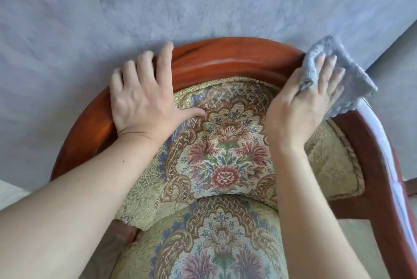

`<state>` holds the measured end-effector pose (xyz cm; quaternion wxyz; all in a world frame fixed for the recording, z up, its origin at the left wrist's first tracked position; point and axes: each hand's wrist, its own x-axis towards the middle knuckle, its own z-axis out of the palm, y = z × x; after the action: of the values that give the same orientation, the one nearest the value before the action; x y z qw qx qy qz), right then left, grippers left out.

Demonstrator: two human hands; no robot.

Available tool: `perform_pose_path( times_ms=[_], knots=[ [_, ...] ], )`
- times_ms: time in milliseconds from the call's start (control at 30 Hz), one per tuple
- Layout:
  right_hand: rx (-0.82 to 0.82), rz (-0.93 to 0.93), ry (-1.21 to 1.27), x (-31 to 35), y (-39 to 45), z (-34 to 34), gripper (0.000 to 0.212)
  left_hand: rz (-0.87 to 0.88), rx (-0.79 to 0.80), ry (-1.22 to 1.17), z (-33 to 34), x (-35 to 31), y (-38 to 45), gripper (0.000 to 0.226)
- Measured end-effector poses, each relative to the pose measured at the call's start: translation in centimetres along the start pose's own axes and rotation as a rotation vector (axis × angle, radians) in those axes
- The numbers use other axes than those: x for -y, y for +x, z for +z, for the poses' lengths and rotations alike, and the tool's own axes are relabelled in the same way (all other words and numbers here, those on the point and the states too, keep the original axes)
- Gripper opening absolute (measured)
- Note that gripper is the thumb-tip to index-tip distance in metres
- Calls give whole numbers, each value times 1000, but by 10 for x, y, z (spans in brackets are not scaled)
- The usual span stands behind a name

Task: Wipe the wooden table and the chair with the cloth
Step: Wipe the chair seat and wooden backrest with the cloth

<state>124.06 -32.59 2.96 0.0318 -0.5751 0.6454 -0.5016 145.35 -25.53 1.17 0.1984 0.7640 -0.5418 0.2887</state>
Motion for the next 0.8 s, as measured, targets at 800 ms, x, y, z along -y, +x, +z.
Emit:
perform_pose_path(
  times_ms=[800],
  knots=[
    [168, -334, -58, 45, -33, 20, 57, 64, -141, 18, 12, 3, -3, 109]
  ],
)
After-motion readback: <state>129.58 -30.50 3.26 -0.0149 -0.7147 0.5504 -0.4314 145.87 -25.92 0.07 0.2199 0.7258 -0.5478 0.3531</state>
